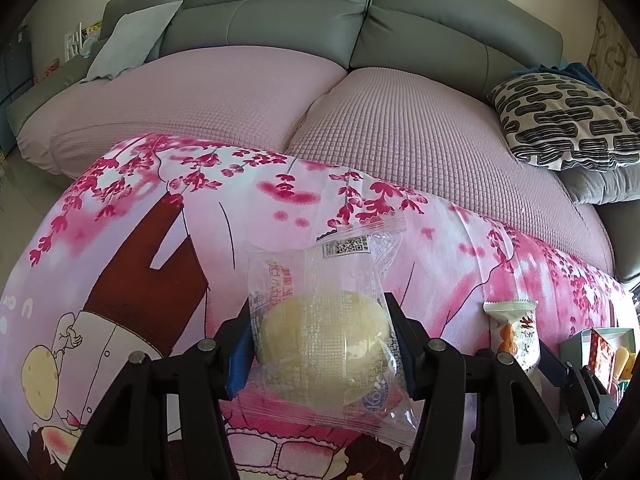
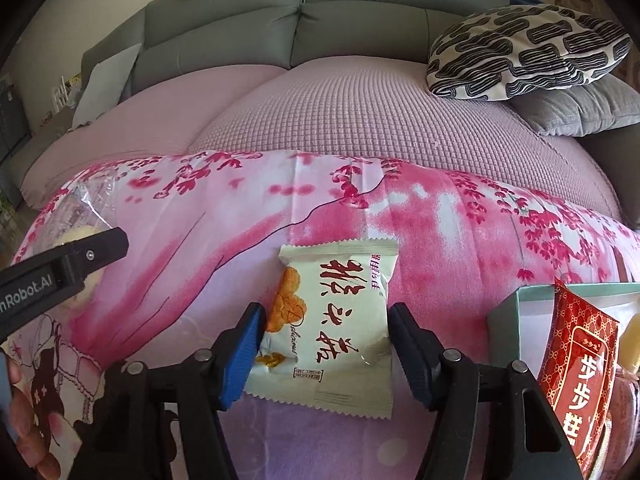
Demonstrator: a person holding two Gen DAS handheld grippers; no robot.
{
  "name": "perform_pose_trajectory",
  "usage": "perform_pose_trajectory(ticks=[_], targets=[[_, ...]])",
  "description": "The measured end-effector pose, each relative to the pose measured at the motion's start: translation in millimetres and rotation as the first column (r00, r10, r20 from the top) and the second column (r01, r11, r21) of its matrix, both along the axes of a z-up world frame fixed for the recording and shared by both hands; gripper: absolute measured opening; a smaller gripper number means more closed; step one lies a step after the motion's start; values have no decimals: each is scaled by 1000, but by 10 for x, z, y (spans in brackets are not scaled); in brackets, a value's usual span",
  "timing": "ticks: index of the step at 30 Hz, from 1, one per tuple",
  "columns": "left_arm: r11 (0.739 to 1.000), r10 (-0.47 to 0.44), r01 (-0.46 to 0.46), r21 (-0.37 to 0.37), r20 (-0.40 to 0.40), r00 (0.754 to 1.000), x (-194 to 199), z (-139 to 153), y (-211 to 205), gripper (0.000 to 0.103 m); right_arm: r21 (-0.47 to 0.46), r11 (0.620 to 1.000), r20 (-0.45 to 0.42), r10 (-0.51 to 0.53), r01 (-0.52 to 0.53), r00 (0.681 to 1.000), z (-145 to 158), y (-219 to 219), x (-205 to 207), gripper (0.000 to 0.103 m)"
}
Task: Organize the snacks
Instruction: 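Lift the cream bun and pastry pack with both grippers, then carry the cream bun and pastry pack over the tray with both grippers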
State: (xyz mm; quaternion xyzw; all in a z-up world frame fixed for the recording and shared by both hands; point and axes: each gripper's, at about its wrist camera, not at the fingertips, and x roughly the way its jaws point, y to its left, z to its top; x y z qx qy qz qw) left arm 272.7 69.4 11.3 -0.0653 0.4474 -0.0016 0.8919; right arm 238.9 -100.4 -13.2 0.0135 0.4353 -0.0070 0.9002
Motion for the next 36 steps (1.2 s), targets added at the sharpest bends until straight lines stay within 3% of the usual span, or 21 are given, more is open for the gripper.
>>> perform_pose_trajectory(ticks=[8,17,21,25,31,36], targets=[[1000,-5,5,25,-26,1000,40,-137,-55,59,-28,1000,4,-1,2,1000,11,19,-8,58],[1000,-10,11,-23,32,999,-47,58,-29,59,-6,1000,37,-25,25,999,188,-42,-152,55],[999,-10,12,-40,52,999,-164,175,-82,59,21,999,44,-32,31,999,319,-84,-342,55],[994,-32,37,-101,49,998,-346,296,-222,59,33,998,48,-53,51,997,469,-176,-624,55],[978,-145,155,-142,76,987,-715,598,-755,59,29,993,85,-116,113,990,814,-533,-1089,55],[935,-305,311,-173,63,950,-943,712,-1435,59,-19,969,71,-246,248,967,943,-1087,-1433,55]])
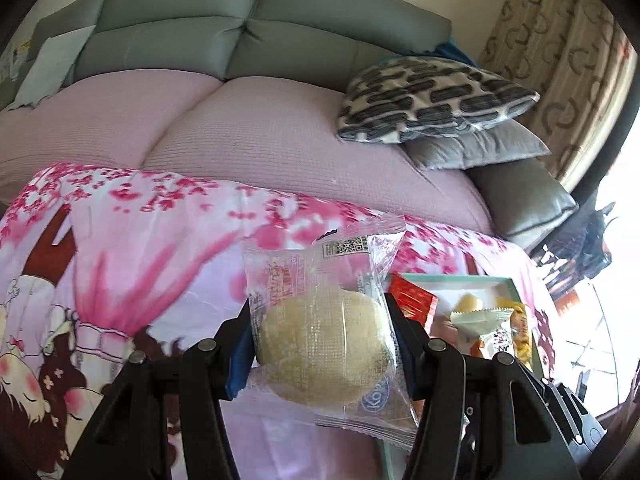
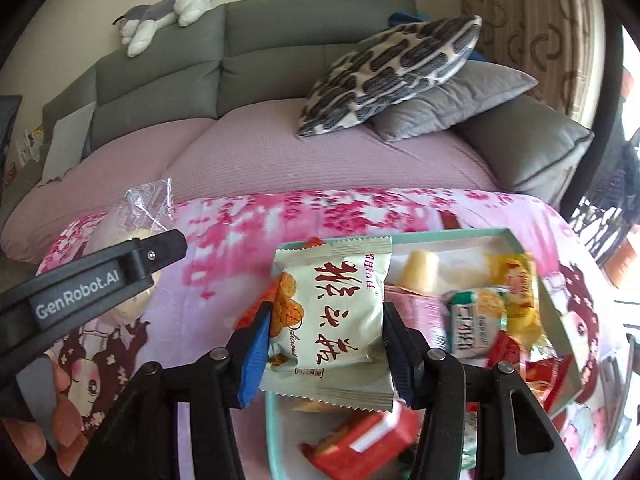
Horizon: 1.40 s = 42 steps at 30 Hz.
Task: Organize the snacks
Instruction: 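Carry the cream bun and pastry pack over the tray with both grippers, then open both grippers to drop the cream bun and pastry pack in the tray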
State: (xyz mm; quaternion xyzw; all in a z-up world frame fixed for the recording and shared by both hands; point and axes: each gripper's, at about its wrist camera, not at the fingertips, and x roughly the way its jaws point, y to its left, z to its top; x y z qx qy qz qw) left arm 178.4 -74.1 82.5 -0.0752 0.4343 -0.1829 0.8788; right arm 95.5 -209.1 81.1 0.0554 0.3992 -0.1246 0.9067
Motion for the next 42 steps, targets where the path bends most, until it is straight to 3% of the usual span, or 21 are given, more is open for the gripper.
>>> perform_pose_trajectory(ticks=[6,14,22,26,29,32,35,39,42], targets=[[985,-174,175,11,-70,982,-243,-137,-772,59,-21,990,-83,-142,141,986,-162,-643,-355,55],[971,-215,230,70,-175,961,-329,-405,-1183,60,33,987,-88,-156,160,984,-256,-917,-488,58],[985,-147,158,71,-140,979,-548,-211,-879,78,49,989,-79,-135,139,988,-237,-831,-606,62],[989,-107,117,89,-105,989,-753,-126,-617,82,44,992,-63,-115,118,991,-188,-738,-720,79],[989,-53,62,134,-70,996,-918,-107,-378,99,43,993,-42,-105,107,994,-156,-661,-832,92],[981,37,-33,192,-16,999,-1076,-128,-122,100,34,995,-35,-91,92,995,-181,-568,-937,103],[969,85,-82,233,-4,996,-1211,-218,70,100,45,996,-33,-70,71,997,-230,-475,-1043,103],[926,131,-136,352,37,991,-1355,-307,145,100,47,997,-31,-54,55,998,-312,-386,-1147,103],[919,127,-135,370,45,991,-1417,-356,164,100,41,998,-33,-50,51,998,-383,-354,-1170,103]])
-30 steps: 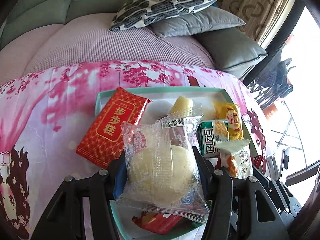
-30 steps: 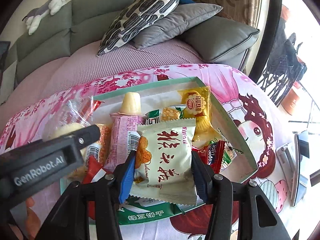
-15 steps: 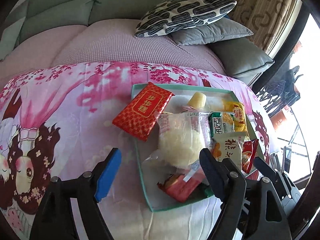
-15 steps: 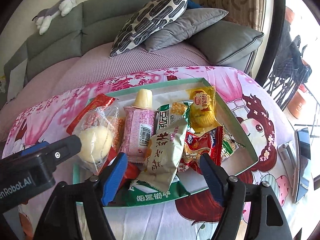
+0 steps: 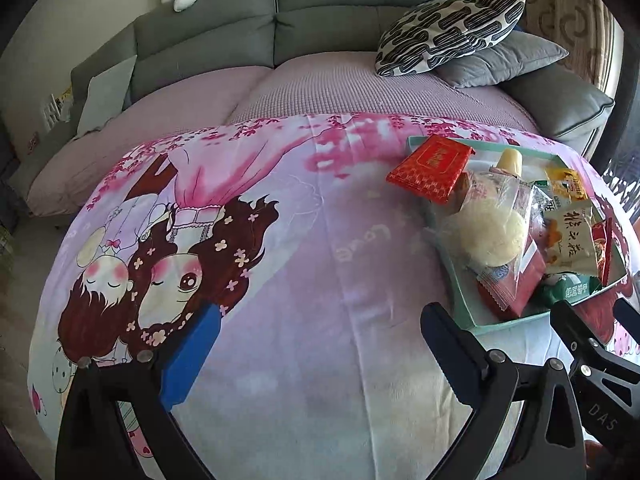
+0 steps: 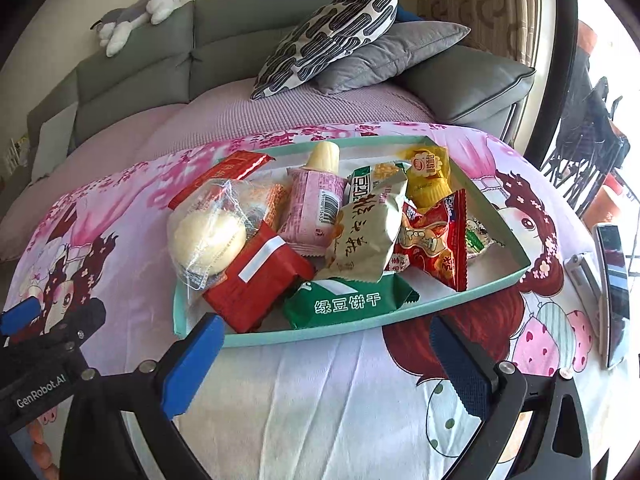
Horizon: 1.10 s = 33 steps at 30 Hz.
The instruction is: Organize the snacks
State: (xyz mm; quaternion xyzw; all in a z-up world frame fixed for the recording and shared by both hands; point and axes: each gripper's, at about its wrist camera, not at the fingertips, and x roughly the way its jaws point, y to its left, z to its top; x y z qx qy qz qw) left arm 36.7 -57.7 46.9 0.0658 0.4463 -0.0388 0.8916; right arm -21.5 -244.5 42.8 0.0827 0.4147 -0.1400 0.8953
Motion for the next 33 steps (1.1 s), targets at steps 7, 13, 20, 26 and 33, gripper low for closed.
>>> perform_pose_trajectory(ticks=[7,13,20,26,33], targets=[[998,47,-45,53,-31,998,-5,-172,33,100,4,1000,-28,5,-5,1000,-141,0,-12,103],[997,49,-46,57,-61,997,13,-278,74,100,3,1000,-10,4,-4,1000,-82,-6,-43,103],[997,42,-38,62,-72,997,24,-347,76,100,-16,1000,-24,22,-23,999,-91,36,-47,103],[998,33,-28,62,-78,996,38,-394,74,100,-18,999,-30,27,-28,999,-103,49,-46,103],[998,29,-24,56,-86,996,69,-419,83,100,-24,999,-42,28,-29,999,-130,46,-33,103]])
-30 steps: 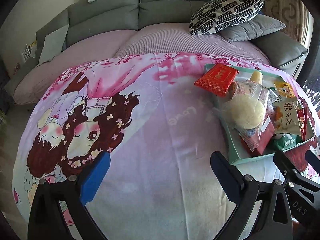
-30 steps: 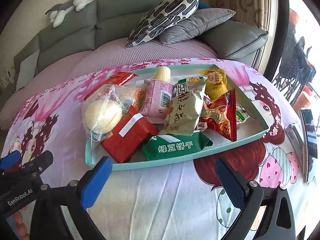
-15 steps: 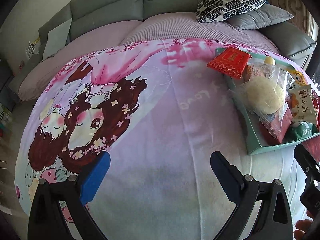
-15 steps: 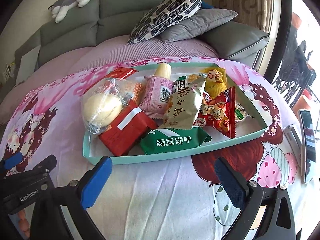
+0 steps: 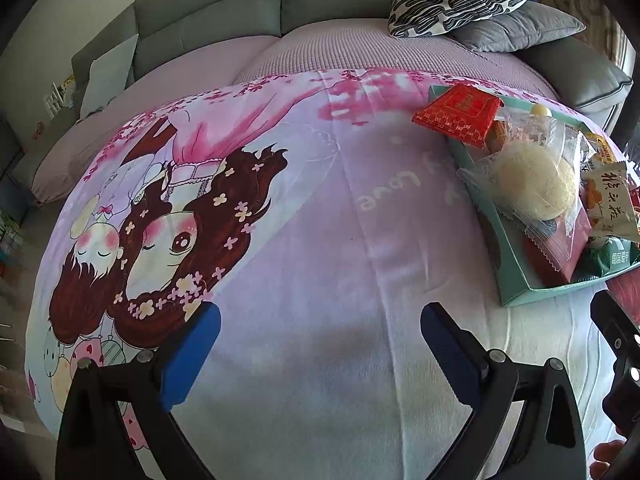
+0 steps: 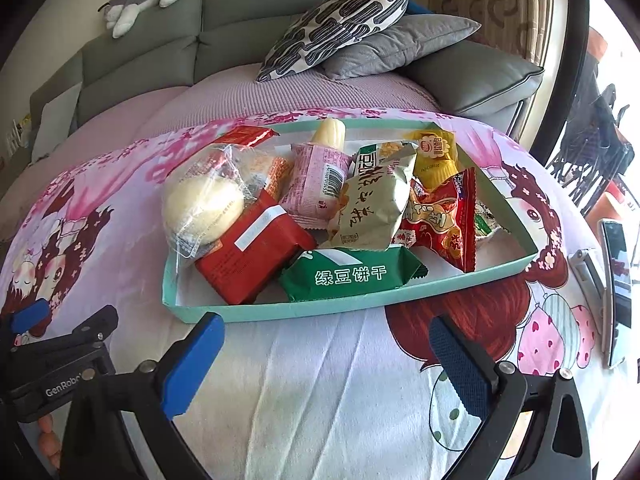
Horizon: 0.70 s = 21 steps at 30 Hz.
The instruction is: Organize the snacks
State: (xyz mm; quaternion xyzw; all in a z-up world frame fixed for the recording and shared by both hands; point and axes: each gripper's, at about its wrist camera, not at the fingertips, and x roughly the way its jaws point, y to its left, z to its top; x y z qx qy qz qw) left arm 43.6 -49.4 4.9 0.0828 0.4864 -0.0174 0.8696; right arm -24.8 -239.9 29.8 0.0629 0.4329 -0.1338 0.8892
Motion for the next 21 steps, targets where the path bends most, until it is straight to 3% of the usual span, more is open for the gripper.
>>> perform_pose_trajectory(ticks=[21], targets=[[1000,9,-9,5,21,1000,-11,110,-21,100,-10,1000,-8,19,-19,1000,57,31,0,103]])
